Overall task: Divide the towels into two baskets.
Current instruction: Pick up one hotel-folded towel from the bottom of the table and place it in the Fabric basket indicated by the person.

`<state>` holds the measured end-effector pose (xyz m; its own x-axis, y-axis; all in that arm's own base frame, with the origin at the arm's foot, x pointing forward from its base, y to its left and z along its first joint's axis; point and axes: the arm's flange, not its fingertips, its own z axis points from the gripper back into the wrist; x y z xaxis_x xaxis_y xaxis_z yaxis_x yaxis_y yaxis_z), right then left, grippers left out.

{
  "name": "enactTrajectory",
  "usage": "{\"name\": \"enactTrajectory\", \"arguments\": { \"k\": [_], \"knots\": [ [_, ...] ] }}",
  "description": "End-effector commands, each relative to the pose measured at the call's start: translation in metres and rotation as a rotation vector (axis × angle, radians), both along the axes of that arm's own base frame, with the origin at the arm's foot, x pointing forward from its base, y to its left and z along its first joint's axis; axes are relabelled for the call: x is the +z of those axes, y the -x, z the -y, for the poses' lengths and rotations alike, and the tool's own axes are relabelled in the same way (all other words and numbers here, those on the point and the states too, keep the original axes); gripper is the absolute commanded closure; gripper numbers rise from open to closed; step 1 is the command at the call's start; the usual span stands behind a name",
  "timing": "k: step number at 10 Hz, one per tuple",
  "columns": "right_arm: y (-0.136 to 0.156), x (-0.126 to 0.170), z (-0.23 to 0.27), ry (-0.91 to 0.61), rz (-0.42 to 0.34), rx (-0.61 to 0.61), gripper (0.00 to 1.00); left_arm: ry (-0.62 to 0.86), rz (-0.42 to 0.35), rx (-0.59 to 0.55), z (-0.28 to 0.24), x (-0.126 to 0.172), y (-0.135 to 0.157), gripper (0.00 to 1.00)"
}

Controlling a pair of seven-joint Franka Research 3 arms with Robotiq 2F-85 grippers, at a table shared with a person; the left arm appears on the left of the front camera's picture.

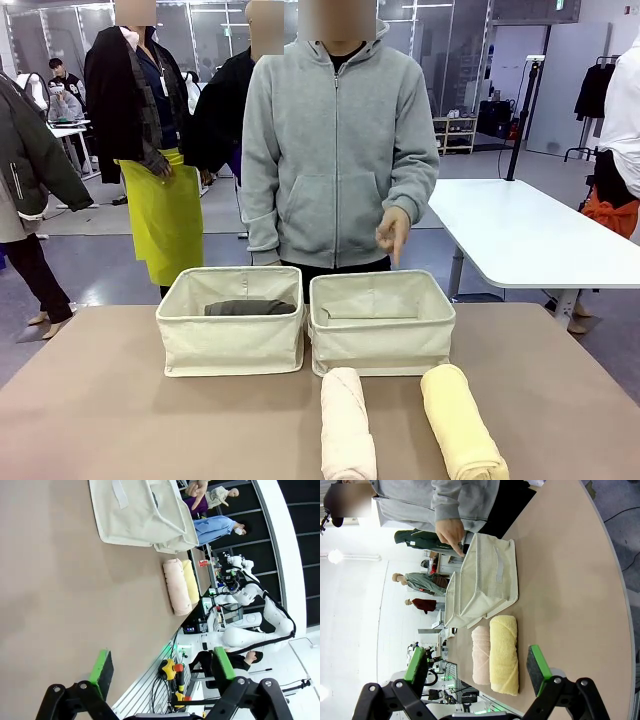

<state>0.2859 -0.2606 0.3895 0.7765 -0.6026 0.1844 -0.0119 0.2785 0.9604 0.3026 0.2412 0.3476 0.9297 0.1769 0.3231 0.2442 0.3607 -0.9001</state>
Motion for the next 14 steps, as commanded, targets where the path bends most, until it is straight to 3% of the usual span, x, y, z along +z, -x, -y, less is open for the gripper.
{"name": "enactTrajectory", "arguments": {
  "k": [1,4,9,11,14],
  "knots": [
    [0.001,0.002,0.000,-0.005,0.011,-0.003,0.00,-0.005,-0.009,0.000,-0.002,0.001,0.002,0.00],
    [0.000,0.000,0.000,0.000,0.000,0.000,0.00,-0.005,-0.009,0.000,-0.002,0.001,0.002,0.00],
    [-0.061,0.007,-0.144,0.279,-0.224,0.319,0.00,-0.005,-0.009,0.000,-0.002,0.001,0.002,0.00],
    [-0.068,0.010,-0.194,0.394,-0.280,0.350,0.00,-0.005,-0.009,0.000,-0.002,0.001,0.002,0.00],
    [-0.070,-0.010,-0.260,0.582,-0.364,0.367,0.00,-0.005,-0.009,0.000,-0.002,0.001,0.002,0.00]
  ]
}}
